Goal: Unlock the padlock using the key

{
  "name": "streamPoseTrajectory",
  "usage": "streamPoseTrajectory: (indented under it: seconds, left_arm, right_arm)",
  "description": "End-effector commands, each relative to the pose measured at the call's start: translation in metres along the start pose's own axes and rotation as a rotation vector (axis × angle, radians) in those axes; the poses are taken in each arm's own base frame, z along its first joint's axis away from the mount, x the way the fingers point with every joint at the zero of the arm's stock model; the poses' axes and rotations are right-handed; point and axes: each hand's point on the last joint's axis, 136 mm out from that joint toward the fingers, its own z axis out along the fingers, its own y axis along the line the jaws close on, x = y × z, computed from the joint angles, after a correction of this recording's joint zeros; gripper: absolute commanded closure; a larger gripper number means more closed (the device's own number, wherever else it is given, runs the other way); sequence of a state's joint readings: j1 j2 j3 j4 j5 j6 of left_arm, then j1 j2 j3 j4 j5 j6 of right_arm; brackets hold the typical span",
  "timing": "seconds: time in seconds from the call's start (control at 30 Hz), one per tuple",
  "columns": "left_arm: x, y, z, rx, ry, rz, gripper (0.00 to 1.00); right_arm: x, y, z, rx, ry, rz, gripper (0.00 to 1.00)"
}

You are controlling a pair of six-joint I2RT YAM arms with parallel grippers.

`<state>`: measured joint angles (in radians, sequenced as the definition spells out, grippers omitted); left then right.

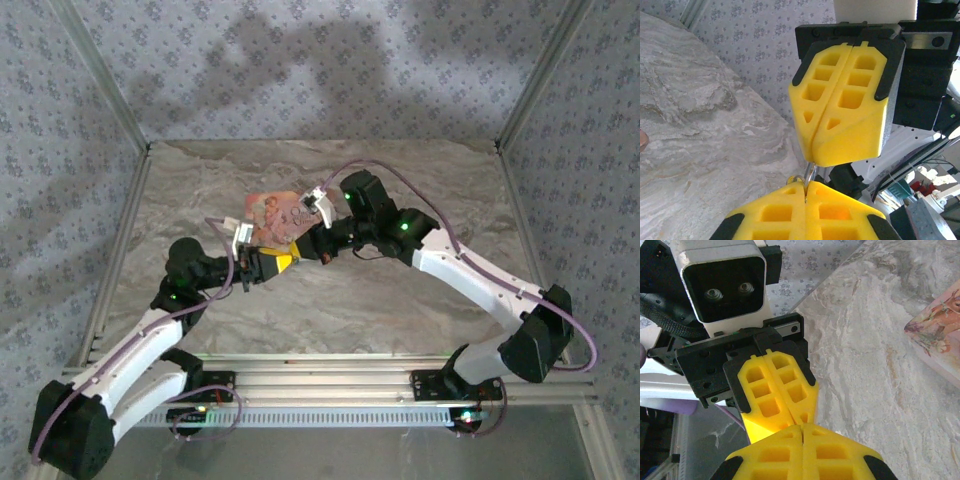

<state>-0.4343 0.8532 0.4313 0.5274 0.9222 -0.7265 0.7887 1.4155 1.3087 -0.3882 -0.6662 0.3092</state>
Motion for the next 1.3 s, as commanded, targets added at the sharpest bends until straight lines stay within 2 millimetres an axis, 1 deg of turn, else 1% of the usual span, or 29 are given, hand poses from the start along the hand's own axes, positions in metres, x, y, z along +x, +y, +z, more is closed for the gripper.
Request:
streamPoseTrajectory:
  seconds: [0.0, 0.03, 0.1, 0.13, 0.17, 0.2, 0.27, 0.33, 0.37, 0.4, 0.47, 0.5, 0.57, 0.63, 0.67, 0.7, 0.83, 0.93, 1.03, 1.27]
  left_arm:
    - [-0.002, -0.004, -0.003, -0.004, -0.029, 0.041, 1.00]
    - [0.000, -0.001, -0.003, -0.018, -0.031, 0.036, 1.00]
    - [0.004, 0.007, -0.006, -0.062, -0.033, 0.028, 1.00]
    - [0.006, 0.011, -0.008, -0.088, -0.033, 0.020, 1.00]
    - [0.010, 0.017, -0.010, -0.117, -0.032, 0.011, 1.00]
    - [0.012, 0.021, -0.013, -0.141, -0.037, 0.007, 1.00]
    - [0.018, 0.031, -0.018, -0.197, -0.042, -0.012, 1.00]
    - [0.026, 0.042, -0.026, -0.270, -0.042, -0.028, 1.00]
    - [0.030, 0.050, -0.031, -0.321, -0.042, -0.041, 1.00]
    - [0.034, 0.057, -0.036, -0.375, -0.039, -0.051, 1.00]
    - [0.043, 0.070, -0.047, -0.469, -0.031, -0.072, 1.00]
    - [0.047, 0.078, -0.054, -0.529, -0.032, -0.086, 1.00]
    - [0.056, 0.093, -0.069, -0.640, -0.030, -0.119, 1.00]
    - [0.066, 0.106, -0.085, -0.748, -0.026, -0.158, 1.00]
    - [0.071, 0.112, -0.092, -0.794, -0.027, -0.181, 1.00]
    - [0.076, 0.116, -0.097, -0.817, -0.028, -0.195, 1.00]
    - [0.086, 0.123, -0.104, -0.838, -0.051, -0.237, 1.00]
    - [0.087, 0.124, -0.106, -0.838, -0.056, -0.238, 1.00]
    - [0.088, 0.123, -0.106, -0.836, -0.048, -0.234, 1.00]
    - [0.093, 0.123, -0.104, -0.819, -0.032, -0.238, 1.00]
  right_arm:
    - [-0.002, 0.009, -0.005, -0.031, -0.014, 0.006, 0.98]
    - [-0.003, 0.008, -0.005, -0.025, -0.018, 0.012, 0.91]
    - [-0.006, 0.004, -0.007, 0.002, -0.033, 0.030, 0.62]
    - [-0.007, 0.001, -0.008, 0.017, -0.039, 0.039, 0.52]
    - [-0.010, -0.004, -0.011, 0.050, -0.057, 0.052, 0.46]
    - [-0.011, -0.011, -0.013, 0.087, -0.069, 0.076, 0.44]
    - [-0.012, -0.032, -0.019, 0.185, -0.101, 0.139, 0.42]
    - [-0.009, -0.061, -0.026, 0.318, -0.143, 0.215, 0.42]
    - [-0.002, -0.080, -0.029, 0.406, -0.160, 0.258, 0.42]
    - [0.005, -0.094, -0.029, 0.470, -0.169, 0.291, 0.42]
    - [0.033, -0.126, -0.020, 0.603, -0.149, 0.361, 0.42]
    - [0.045, -0.137, -0.012, 0.654, -0.140, 0.408, 0.42]
    - [0.063, -0.152, 0.009, 0.725, -0.095, 0.428, 0.42]
    - [0.073, -0.160, 0.033, 0.786, -0.048, 0.413, 0.42]
    - [0.068, -0.161, 0.045, 0.806, -0.045, 0.396, 0.41]
    - [0.072, -0.164, 0.059, 0.830, -0.023, 0.385, 0.41]
    - [0.070, -0.180, 0.094, 0.897, -0.012, 0.370, 0.39]
    - [0.074, -0.196, 0.106, 0.948, -0.018, 0.388, 0.39]
    - [0.073, -0.208, 0.109, 0.990, -0.048, 0.389, 0.39]
    - [0.077, -0.221, 0.111, 1.060, -0.093, 0.370, 0.42]
